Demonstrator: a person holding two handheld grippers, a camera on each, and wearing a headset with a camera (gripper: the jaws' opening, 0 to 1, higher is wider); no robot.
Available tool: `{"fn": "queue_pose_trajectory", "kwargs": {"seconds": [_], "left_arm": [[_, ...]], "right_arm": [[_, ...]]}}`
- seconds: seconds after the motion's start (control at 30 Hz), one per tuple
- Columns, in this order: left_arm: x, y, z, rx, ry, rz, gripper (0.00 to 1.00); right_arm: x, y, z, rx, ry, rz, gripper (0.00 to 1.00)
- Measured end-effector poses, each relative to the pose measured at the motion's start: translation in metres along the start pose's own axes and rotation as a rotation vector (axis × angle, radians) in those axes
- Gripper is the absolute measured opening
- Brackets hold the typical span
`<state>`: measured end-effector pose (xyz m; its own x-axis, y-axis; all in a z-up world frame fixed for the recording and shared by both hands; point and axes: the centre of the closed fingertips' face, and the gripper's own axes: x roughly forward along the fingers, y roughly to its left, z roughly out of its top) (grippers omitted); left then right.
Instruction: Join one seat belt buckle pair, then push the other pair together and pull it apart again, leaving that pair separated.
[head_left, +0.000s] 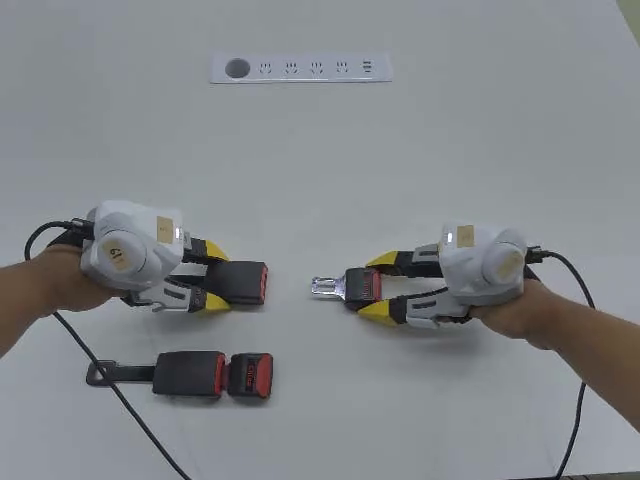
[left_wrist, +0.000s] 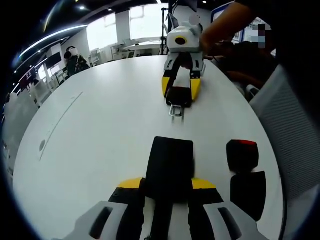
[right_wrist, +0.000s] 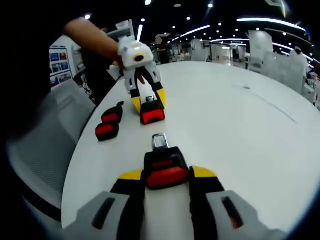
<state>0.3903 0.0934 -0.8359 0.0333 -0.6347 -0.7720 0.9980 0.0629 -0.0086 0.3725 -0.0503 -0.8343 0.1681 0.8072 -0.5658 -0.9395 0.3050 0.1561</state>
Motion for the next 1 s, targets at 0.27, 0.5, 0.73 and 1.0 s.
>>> {"fn": "queue_pose_trajectory", "kwargs": {"seconds": [0.27, 0.5, 0.73, 1.0], "left_arm": [[0.000, 0.001, -0.001, -0.005, 0.007, 0.000, 0.35], [0.001, 0.001, -0.001, -0.011, 0.011, -0.001, 0.35], [0.002, 0.001, -0.001, -0.011, 0.019, -0.003, 0.35], [0.002, 0.001, -0.001, -0.005, 0.033, -0.002, 0.35]], "right_arm": [[0.021, 0.007, 0.011, -0.018, -0.015, 0.014, 0.35], [0.046, 0.014, 0.023, -0.037, -0.016, 0.015, 0.35], [0.059, 0.019, 0.029, -0.038, -0.013, 0.014, 0.35], [0.060, 0.017, 0.030, -0.035, 0.008, 0.006, 0.35]]}}
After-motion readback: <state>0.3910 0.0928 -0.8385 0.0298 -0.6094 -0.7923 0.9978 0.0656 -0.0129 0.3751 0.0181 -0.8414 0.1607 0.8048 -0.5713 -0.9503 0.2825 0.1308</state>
